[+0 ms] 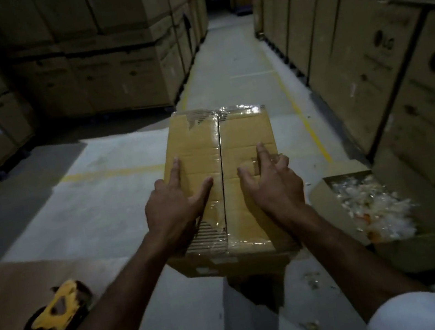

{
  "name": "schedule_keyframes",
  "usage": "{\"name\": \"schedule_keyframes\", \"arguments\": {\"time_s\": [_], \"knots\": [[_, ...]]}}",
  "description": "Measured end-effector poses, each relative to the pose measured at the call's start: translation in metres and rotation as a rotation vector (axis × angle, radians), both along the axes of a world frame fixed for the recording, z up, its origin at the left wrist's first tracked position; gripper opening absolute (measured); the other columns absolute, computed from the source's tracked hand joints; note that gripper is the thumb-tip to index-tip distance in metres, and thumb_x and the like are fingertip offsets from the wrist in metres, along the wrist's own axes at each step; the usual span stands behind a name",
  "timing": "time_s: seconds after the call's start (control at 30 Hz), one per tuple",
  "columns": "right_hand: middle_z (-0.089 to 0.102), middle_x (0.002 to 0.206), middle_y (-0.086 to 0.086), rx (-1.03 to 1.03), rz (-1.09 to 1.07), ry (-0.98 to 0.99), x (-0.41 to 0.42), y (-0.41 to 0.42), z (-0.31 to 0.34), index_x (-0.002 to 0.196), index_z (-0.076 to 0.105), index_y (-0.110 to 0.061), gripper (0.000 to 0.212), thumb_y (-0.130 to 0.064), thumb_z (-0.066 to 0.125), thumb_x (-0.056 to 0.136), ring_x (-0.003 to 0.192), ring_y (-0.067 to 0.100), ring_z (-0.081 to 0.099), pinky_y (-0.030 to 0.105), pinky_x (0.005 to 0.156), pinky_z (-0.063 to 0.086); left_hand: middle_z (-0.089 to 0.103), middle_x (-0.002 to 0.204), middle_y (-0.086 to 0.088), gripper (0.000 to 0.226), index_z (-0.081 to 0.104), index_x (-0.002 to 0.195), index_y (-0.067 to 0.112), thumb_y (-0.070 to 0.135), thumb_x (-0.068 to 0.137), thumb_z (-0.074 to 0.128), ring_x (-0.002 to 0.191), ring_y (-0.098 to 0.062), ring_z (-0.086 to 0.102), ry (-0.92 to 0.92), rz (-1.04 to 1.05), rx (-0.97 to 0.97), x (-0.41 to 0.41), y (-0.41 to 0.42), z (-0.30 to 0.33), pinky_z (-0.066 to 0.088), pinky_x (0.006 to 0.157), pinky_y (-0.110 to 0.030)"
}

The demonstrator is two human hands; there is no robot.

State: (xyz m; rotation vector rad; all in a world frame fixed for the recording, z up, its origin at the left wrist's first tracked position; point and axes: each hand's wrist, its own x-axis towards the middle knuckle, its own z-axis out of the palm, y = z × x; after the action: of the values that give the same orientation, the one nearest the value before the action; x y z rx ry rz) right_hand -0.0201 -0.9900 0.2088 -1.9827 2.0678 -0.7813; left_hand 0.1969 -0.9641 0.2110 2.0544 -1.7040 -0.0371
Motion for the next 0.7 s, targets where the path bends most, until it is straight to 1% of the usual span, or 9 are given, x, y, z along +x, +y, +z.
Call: {"name": "schedule_keyframes", "arguments": {"time_s": [0.1, 0.17, 0.3, 0.5, 0.7], "knots": [[0.044, 0.144, 0.02, 0.048, -0.031, -0.005, -0.039, -0.041, -0.017, 0.165, 0.012, -0.031, 0.081, -0.072, 0.035, 0.099, 0.117, 0.034, 0.058, 0.04, 0.089, 0.048, 0.055, 0.121, -0.014, 0.103, 0.004, 0.163, 0.043, 0.097, 0.079, 0.029, 0.107, -0.033, 0.062, 0.019, -0.043, 0.05, -0.037, -0.047, -0.018, 0.055, 0.09, -0.045], [0.044, 0.146, 0.019, 0.08, -0.053, -0.016, -0.059, -0.07, -0.033, 0.165, 0.012, -0.032, 0.08, -0.072, 0.035, 0.099, 0.117, 0.034, 0.058, 0.041, 0.089, 0.047, 0.055, 0.122, -0.014, 0.101, 0.005, 0.163, 0.042, 0.095, 0.081, 0.029, 0.109, -0.034, 0.061, 0.011, -0.062, 0.083, -0.057, -0.081, -0.033, 0.053, 0.091, -0.045], [0.042, 0.15, 0.018, 0.136, -0.083, -0.065, -0.084, -0.133, -0.065, 0.164, 0.016, -0.033, 0.072, -0.065, 0.036, 0.103, 0.12, 0.035, 0.058, 0.042, 0.095, 0.046, 0.054, 0.122, -0.014, 0.096, 0.006, 0.164, 0.042, 0.091, 0.085, 0.029, 0.112, -0.035, 0.059, 0.028, -0.097, 0.144, -0.081, -0.151, -0.066, 0.048, 0.091, -0.044], [0.041, 0.151, 0.018, 0.192, -0.057, -0.089, -0.095, -0.24, -0.113, 0.163, 0.023, -0.033, 0.059, -0.05, 0.037, 0.109, 0.121, 0.037, 0.058, 0.042, 0.097, 0.045, 0.056, 0.122, -0.017, 0.088, 0.007, 0.165, 0.037, 0.083, 0.093, 0.029, 0.108, -0.035, 0.06, 0.065, -0.152, 0.227, -0.082, -0.262, -0.125, 0.047, 0.086, -0.042], [0.04, 0.153, 0.017, 0.289, -0.054, -0.164, -0.089, -0.314, -0.176, 0.163, 0.025, -0.033, 0.056, -0.045, 0.038, 0.11, 0.123, 0.037, 0.056, 0.042, 0.098, 0.045, 0.055, 0.12, -0.017, 0.086, 0.005, 0.164, 0.038, 0.081, 0.094, 0.031, 0.106, -0.035, 0.06, 0.084, -0.166, 0.305, -0.075, -0.341, -0.182, 0.05, 0.087, -0.044]]}}
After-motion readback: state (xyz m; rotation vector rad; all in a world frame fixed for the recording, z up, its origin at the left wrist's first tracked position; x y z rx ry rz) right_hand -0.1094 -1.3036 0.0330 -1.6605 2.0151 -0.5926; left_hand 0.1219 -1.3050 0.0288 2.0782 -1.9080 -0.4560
